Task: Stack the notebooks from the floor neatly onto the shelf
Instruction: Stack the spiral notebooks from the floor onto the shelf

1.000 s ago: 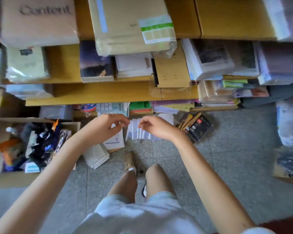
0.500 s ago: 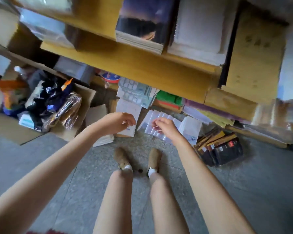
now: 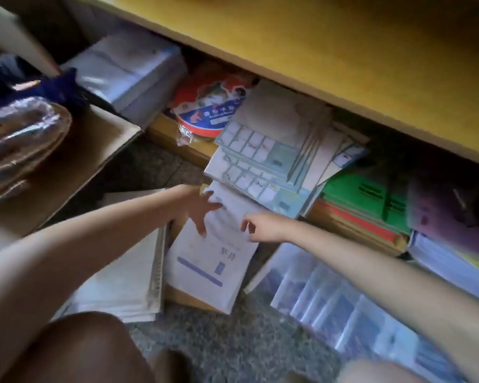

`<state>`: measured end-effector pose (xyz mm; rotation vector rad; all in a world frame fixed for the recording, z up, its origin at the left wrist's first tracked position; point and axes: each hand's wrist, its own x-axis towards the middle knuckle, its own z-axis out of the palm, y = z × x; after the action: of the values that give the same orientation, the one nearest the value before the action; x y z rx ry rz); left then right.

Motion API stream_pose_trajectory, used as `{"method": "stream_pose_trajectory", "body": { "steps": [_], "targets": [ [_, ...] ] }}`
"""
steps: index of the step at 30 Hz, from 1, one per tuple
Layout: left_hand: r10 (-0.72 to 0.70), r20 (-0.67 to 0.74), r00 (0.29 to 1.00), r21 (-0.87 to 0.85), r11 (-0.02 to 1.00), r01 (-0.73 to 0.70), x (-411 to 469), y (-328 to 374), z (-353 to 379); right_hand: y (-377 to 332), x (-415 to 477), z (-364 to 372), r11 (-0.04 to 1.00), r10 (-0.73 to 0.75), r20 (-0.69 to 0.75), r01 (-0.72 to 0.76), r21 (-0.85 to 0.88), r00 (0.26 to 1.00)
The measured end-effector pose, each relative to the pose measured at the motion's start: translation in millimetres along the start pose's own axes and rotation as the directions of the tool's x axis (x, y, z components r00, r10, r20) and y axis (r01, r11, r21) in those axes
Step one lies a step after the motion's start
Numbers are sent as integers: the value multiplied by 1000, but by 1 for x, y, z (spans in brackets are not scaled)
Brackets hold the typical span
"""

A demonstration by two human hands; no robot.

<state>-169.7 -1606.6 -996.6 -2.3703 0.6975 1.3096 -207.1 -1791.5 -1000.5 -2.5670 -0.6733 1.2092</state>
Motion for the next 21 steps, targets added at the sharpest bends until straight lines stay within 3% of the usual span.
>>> {"method": "stream_pose_trajectory", "body": {
  "steps": [4, 10, 14, 17, 19, 21],
  "targets": [
    [-52, 9, 999, 40, 998, 51, 31, 16, 34, 8, 44, 38, 959, -88, 89, 108, -262, 992],
    [-47, -118, 992, 188, 980, 69, 27, 35, 70, -10, 44, 62, 888, 8, 18, 1, -459, 1000],
    [-54, -269, 962, 91, 993, 81, 14, 28, 85, -35, 59, 58, 793, 204, 91, -110, -599, 975],
    [-148, -507, 849, -124, 987, 98, -14, 21, 114, -63, 70, 49, 720, 177, 54, -91, -688, 983],
    [-238, -635, 735, -297, 953, 53, -36, 12, 134, -81, 79, 42, 852, 76, -21, -76, -518, 997],
    [-395, -704, 590, -429, 899, 90, -46, -4, 155, -99, 92, 38, 997, 69, -29, -70, -13, 997]
  ]
}}
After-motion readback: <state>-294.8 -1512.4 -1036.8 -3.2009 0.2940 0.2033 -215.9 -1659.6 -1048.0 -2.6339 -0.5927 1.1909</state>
